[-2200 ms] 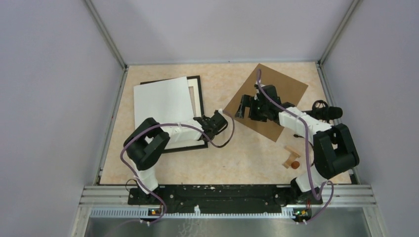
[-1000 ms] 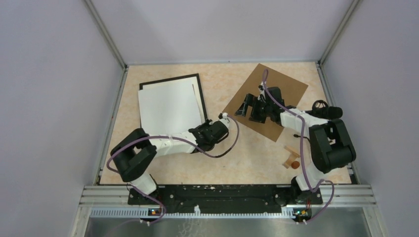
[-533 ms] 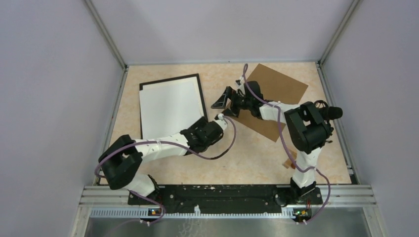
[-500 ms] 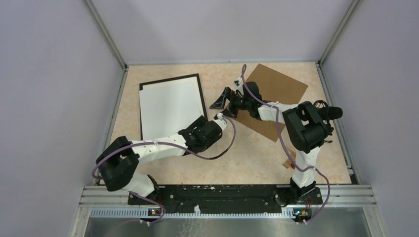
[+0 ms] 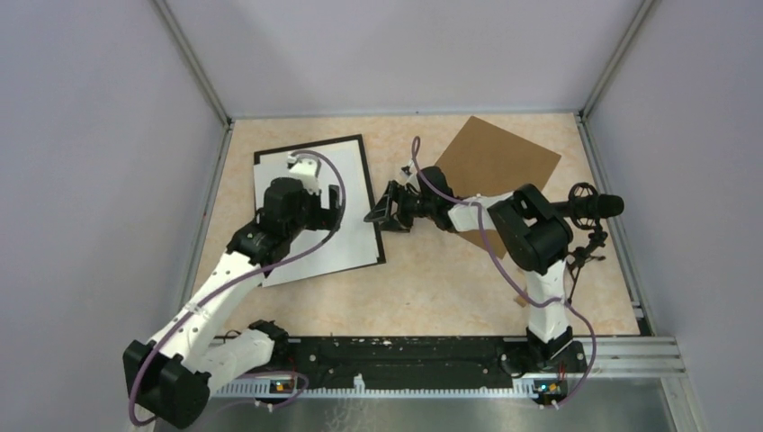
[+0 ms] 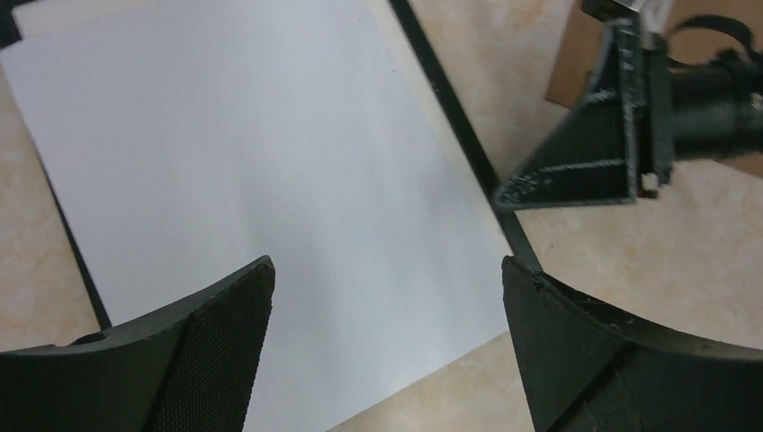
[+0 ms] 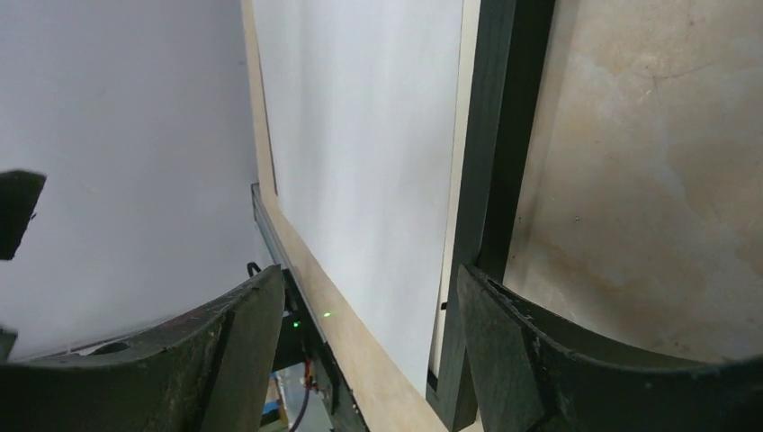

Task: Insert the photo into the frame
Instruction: Turn over the photo from the photo frame.

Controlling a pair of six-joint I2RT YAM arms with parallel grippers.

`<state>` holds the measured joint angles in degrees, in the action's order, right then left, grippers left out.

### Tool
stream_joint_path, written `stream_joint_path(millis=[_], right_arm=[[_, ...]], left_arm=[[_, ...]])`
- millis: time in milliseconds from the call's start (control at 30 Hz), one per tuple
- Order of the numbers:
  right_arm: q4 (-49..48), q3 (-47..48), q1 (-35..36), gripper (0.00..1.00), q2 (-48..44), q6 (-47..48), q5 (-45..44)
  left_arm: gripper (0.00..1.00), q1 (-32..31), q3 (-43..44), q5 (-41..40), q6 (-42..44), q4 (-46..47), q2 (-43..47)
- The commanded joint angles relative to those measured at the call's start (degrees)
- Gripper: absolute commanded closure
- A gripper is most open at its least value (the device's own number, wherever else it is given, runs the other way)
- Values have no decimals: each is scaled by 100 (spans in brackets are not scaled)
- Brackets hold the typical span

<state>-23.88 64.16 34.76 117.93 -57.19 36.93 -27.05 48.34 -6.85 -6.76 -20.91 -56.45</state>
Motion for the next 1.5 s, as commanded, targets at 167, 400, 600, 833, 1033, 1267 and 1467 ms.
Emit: stream_joint_path(millis=[167, 400, 600, 833, 1033, 1267, 1467], right_arm=[[976, -617, 405, 27, -992, 985, -965], [677, -1120, 742, 26, -1401, 688, -1156], [2040, -343, 1101, 28, -1357, 1353, -1970], [3274, 436, 1452, 28, -1362, 1917, -3040], [3600, 1036, 1505, 29, -899, 1940, -2960], [3668, 1243, 1583, 29, -607, 1940, -2909], [3651, 1242, 1664, 30, -497, 1861, -2909]], left_arm=[[2, 2214, -19, -223, -2005, -485, -689], [1, 2820, -672, 464, -2562, -207, -1080], [1, 3022, -1193, -189, -2738, -113, -860], [1, 3722, -1133, 234, -2908, -166, -1131], [1, 3865, -1419, 261, -3119, -169, -1156], [1, 4103, -1690, 312, -3197, -133, -1059], [1, 4195, -1803, 438, -3232, -92, -1115]])
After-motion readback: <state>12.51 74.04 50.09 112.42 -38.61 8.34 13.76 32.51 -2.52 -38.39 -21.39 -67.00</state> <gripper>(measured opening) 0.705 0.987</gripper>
